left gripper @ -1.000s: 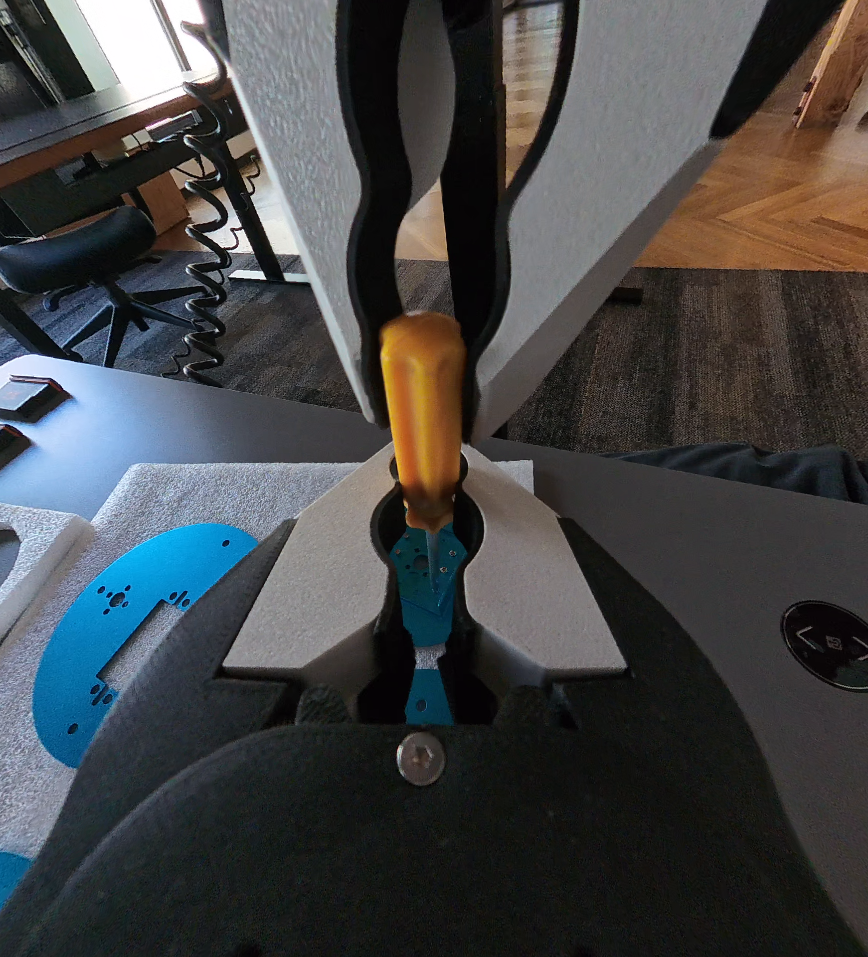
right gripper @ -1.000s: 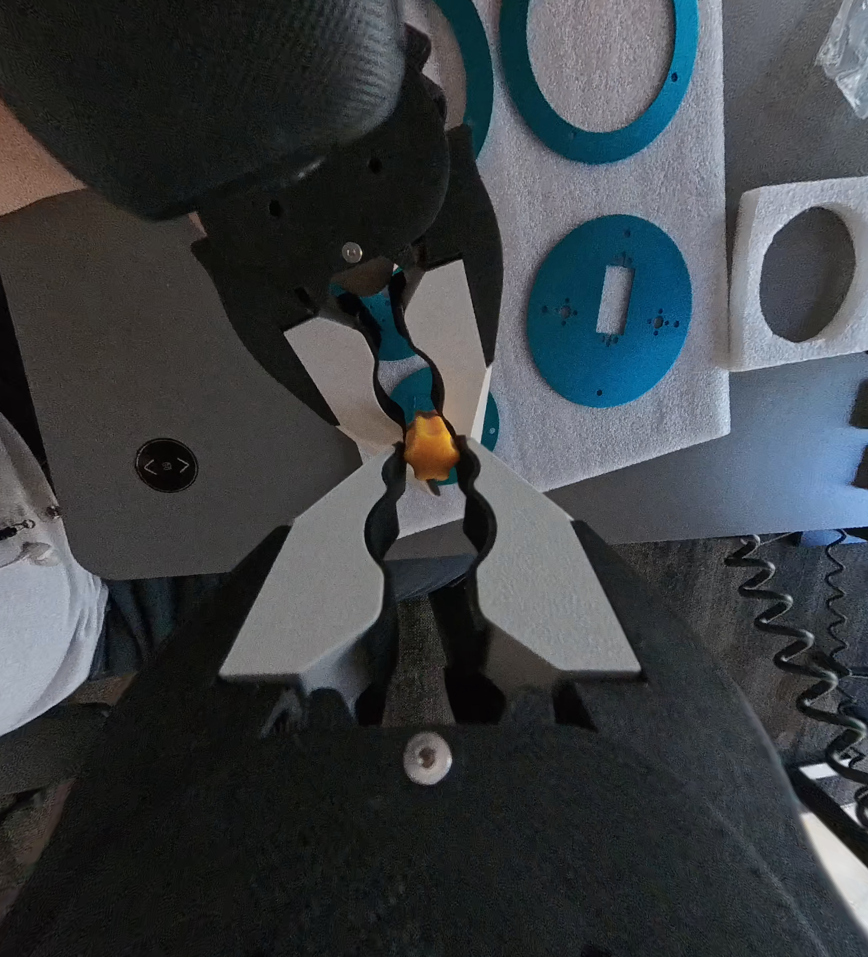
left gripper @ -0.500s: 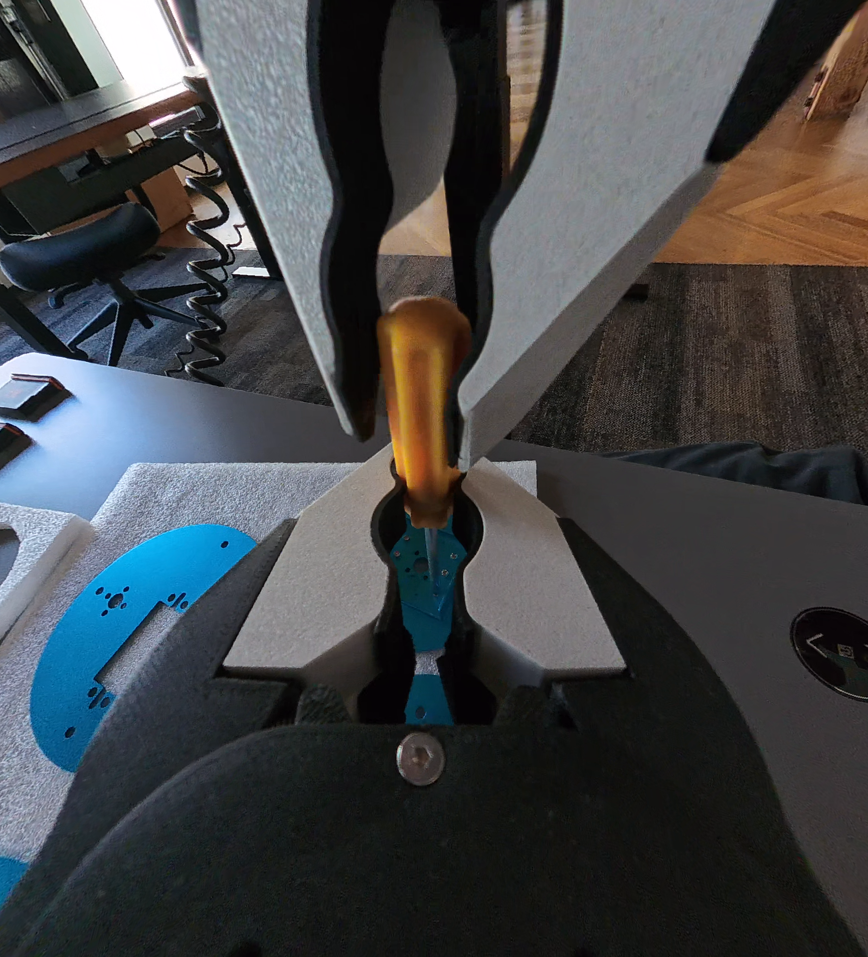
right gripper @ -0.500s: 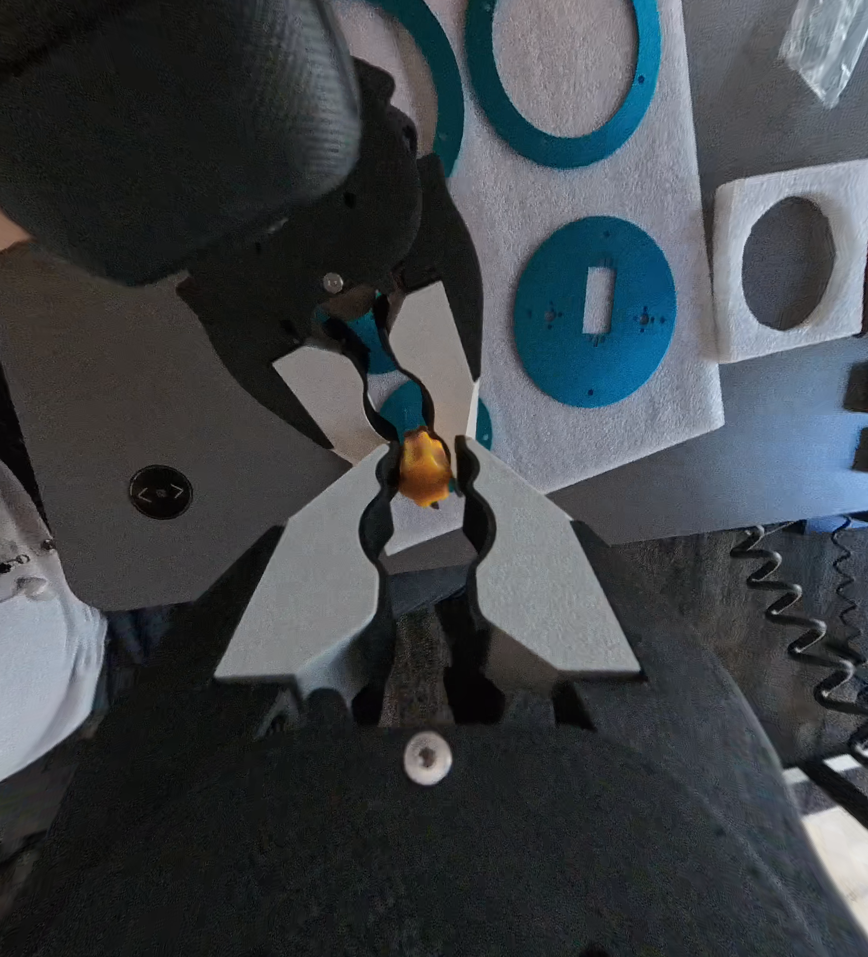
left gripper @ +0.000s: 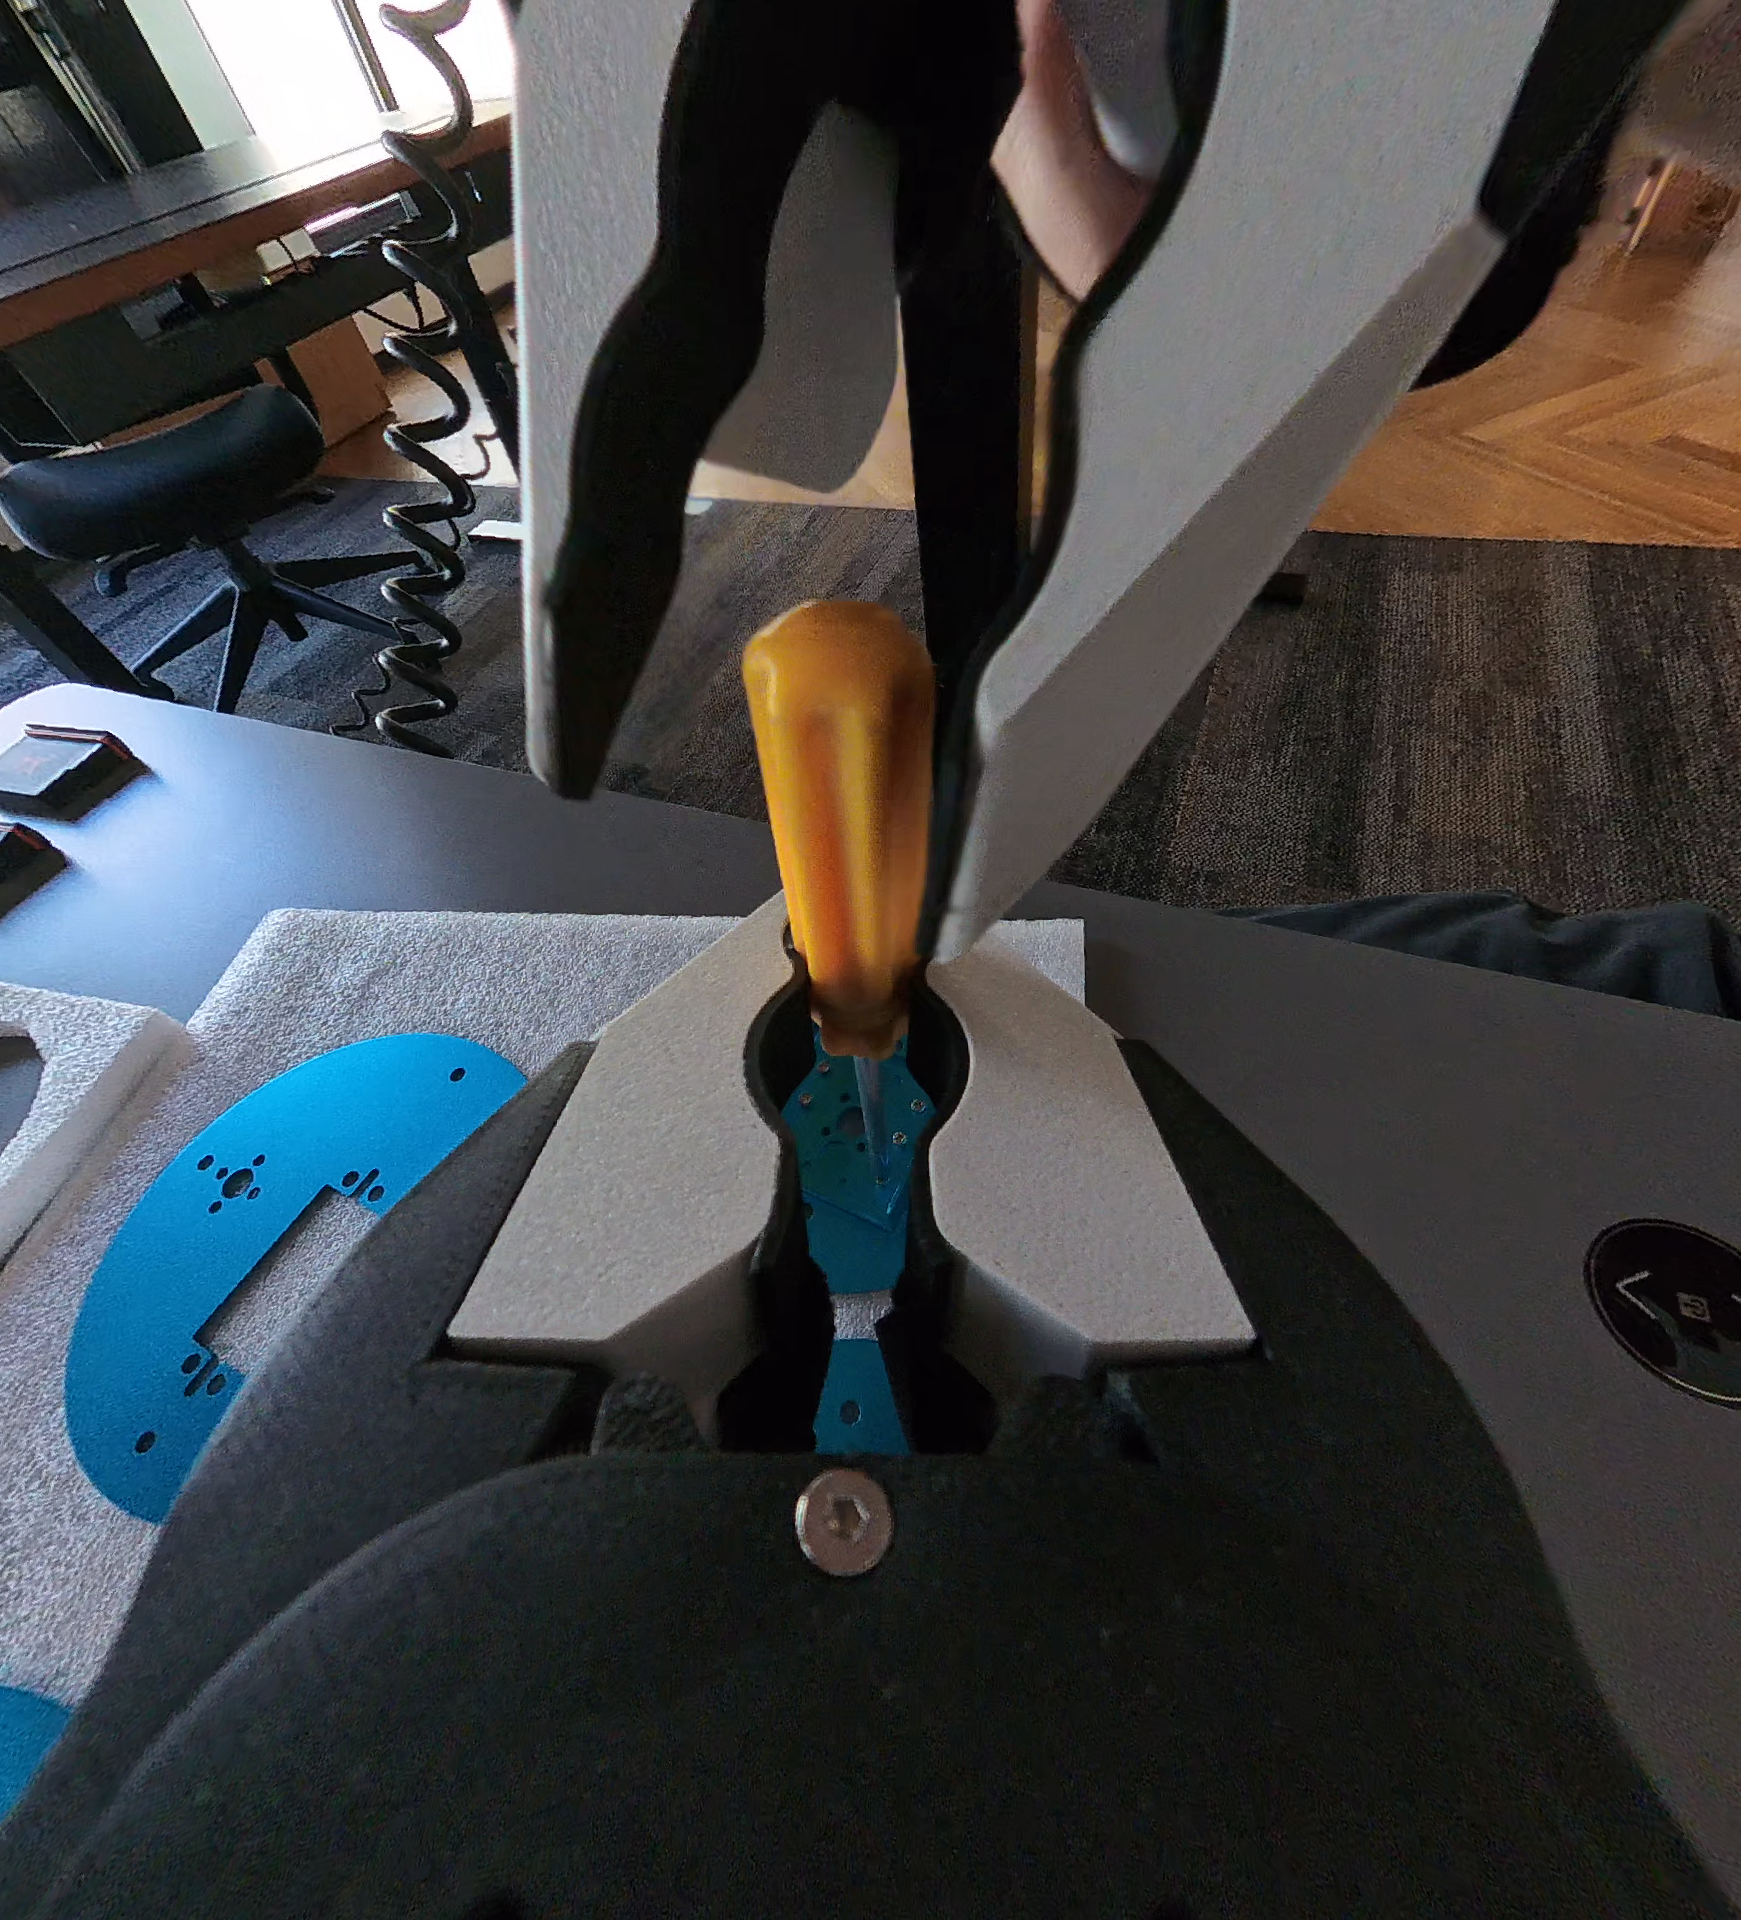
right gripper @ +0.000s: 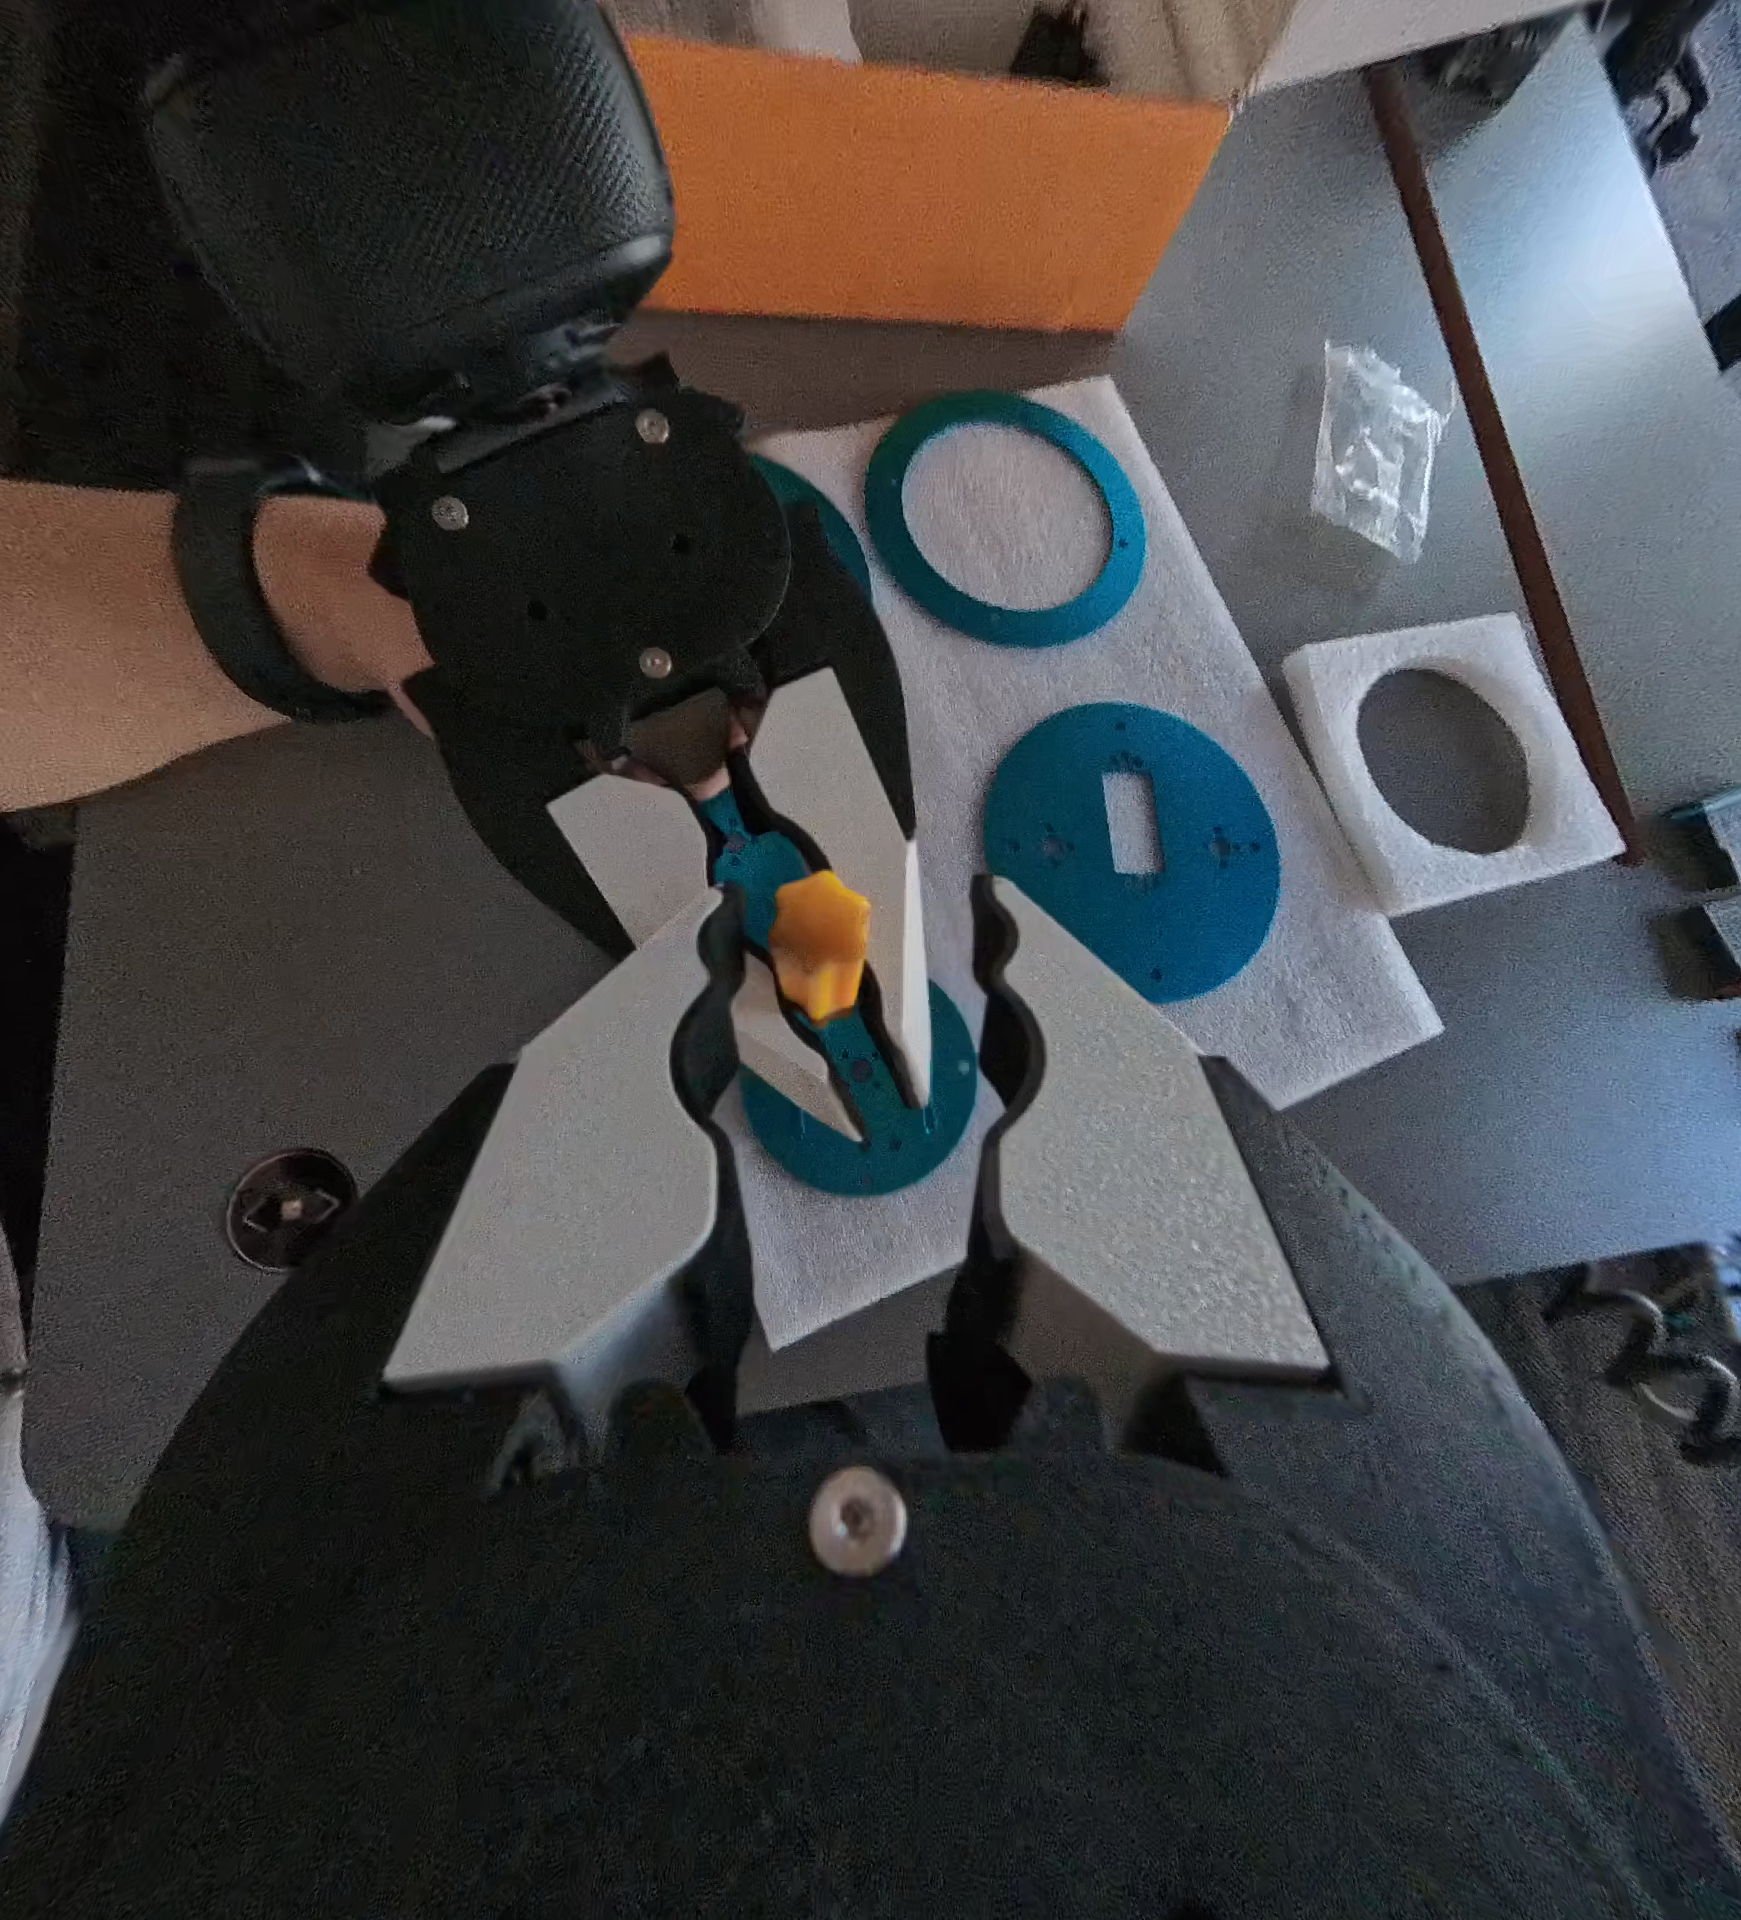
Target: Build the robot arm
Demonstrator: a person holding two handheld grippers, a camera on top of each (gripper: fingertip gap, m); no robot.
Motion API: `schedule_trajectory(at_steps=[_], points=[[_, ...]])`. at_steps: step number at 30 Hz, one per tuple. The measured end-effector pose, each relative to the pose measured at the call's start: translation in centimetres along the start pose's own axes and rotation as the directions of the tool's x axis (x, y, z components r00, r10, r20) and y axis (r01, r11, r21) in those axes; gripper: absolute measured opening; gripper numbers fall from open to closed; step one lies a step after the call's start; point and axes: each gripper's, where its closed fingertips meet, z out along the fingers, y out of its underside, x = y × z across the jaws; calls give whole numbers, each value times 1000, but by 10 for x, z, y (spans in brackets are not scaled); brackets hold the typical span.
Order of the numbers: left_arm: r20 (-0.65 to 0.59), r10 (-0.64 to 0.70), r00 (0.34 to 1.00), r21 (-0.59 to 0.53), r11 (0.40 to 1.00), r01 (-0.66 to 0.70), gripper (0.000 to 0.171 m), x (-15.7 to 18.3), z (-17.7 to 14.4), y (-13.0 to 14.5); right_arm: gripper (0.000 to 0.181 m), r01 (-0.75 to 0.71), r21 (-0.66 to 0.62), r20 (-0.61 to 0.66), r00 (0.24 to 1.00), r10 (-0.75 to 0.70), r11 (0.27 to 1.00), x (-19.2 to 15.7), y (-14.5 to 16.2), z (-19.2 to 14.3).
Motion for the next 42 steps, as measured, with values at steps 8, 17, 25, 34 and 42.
schedule_trajectory(at_steps=[8, 17, 25, 34, 42], points=[[-4, 5, 1000, 6, 1000, -5, 9, 1, 0, 0, 53, -74, 508, 231, 972, -52, 858, -12, -8, -6], [9, -26, 1000, 3, 1000, 26, 9, -4, -1, 1, 16, -136, 535, 149, 987, 65, 834, -4, -4, 0], [-2, -13, 1000, 3, 1000, 13, 10, -1, -1, 2, 21, -77, 622, -61, 987, 147, 779, -4, -8, -2], [-7, -20, 1000, 0, 1000, 20, 9, 0, 1, 2, 18, -143, 600, 171, 984, 49, 787, -7, -6, -5], [-18, -5, 1000, -9, 1000, 5, 9, 5, 3, 3, 18, -125, 715, -138, 939, 314, 687, -3, -3, -12]])
